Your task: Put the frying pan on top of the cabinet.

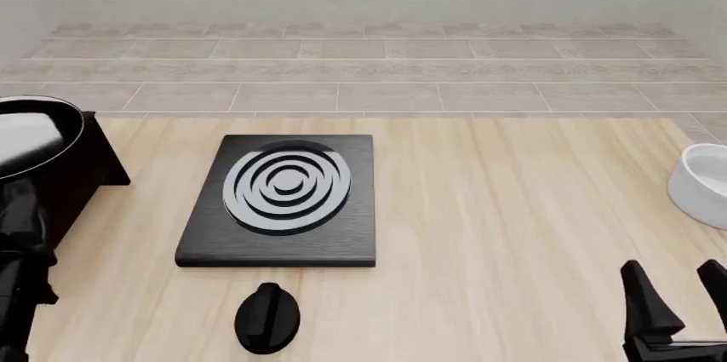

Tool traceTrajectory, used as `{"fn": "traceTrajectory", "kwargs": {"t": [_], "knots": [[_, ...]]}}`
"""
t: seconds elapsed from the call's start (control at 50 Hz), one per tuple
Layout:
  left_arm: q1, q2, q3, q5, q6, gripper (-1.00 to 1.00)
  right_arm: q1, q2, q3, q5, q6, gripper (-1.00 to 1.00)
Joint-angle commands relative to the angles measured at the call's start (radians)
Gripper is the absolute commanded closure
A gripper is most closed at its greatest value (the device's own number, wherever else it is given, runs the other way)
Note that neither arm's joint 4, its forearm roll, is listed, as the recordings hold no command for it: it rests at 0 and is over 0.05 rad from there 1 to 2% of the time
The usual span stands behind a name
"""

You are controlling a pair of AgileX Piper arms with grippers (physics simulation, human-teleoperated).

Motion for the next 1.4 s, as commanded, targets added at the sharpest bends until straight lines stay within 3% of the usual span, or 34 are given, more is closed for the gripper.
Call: {"fn": "traceTrajectory", "kwargs": {"t": [0.02, 0.2, 0.46, 0.48, 1.4], "knots": [[0.025, 0.026, -0.011, -0.048, 0.001, 1.0, 0.0, -0.026, 0.0, 0.026, -0.001, -1.0], [0.037, 0.045, -0.007, -0.072, -0.004, 1.0, 0.0, -0.03, 0.0, 0.031, -0.001, -1.0], [0.058, 0.021, -0.014, -0.049, 0.006, 1.0, 0.001, 0.094, 0.0, -0.092, -0.002, -1.0], [0.056, 0.003, -0.016, -0.035, 0.013, -1.0, 0.001, 0.096, 0.0, -0.095, -0.002, -1.0], [0.101, -0.185, 0.044, 0.097, 0.042, -1.0, 0.007, 0.068, 0.0, -0.067, -0.005, -1.0]]}}
